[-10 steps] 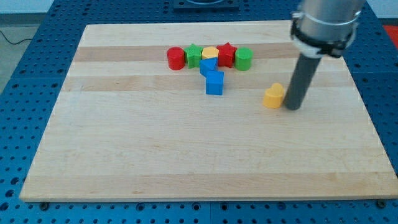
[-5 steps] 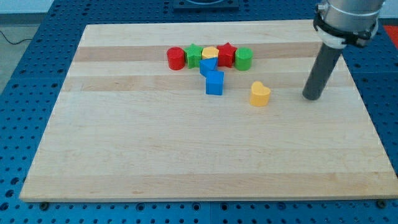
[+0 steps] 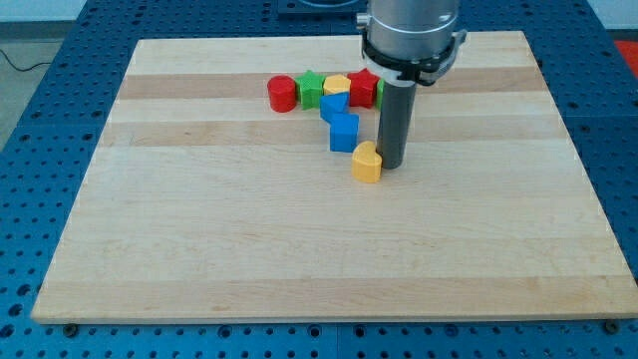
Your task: Move the yellow heart to the bottom of the blue cube
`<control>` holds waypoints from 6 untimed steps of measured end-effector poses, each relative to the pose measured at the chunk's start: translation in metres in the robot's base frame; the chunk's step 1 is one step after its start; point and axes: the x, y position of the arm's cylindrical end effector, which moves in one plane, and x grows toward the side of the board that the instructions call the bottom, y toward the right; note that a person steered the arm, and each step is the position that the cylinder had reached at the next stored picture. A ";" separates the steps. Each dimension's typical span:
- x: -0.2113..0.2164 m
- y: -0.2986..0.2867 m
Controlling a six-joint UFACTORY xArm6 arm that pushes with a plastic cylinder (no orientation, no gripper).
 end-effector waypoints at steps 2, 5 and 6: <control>0.041 0.004; 0.016 -0.041; 0.053 -0.041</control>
